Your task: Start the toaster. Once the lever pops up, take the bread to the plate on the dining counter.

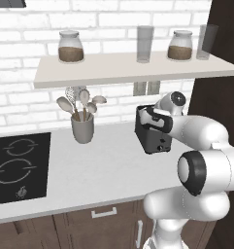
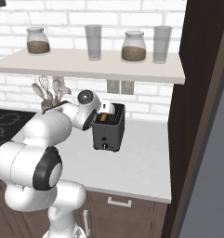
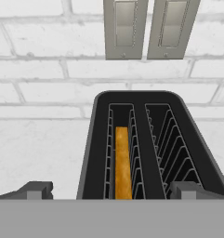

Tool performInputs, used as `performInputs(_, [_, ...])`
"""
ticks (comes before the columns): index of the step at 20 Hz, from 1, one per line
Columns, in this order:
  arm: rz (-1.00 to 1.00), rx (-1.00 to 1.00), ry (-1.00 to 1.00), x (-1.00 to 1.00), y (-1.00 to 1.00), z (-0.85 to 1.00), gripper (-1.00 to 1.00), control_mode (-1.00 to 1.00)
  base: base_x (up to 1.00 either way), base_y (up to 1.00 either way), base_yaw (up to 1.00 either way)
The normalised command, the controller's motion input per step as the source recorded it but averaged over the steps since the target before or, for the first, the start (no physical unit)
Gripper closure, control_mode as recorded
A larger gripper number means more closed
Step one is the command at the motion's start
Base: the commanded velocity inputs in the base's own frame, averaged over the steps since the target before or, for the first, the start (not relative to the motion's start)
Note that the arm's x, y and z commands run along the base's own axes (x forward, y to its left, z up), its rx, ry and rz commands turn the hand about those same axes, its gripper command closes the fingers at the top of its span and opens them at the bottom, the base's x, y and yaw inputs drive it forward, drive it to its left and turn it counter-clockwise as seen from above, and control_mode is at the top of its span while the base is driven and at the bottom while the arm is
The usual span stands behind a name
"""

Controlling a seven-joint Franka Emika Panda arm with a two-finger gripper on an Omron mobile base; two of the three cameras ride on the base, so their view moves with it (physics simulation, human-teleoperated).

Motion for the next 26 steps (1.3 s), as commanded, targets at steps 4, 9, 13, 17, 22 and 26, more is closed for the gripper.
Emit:
performInputs(4, [0.00, 0.00, 0.00, 0.00, 0.00, 0.00, -1.00, -1.00, 0.00, 0.00, 0.00])
performInputs(9, [0.00, 0.00, 0.00, 0.00, 0.00, 0.00, -1.00, -1.00, 0.00, 0.00, 0.00])
performInputs(13, [0.00, 0.00, 0.00, 0.00, 0.00, 0.00, -1.00, -1.00, 0.00, 0.00, 0.00])
performInputs(17, [0.00, 0.00, 0.00, 0.00, 0.00, 0.00, -1.00, -1.00, 0.00, 0.00, 0.00])
performInputs(22, [0.00, 0.00, 0.00, 0.00, 0.00, 0.00, -1.00, -1.00, 0.00, 0.00, 0.00])
performInputs(26, [0.00, 0.00, 0.00, 0.00, 0.00, 0.00, -1.00, -1.00, 0.00, 0.00, 0.00])
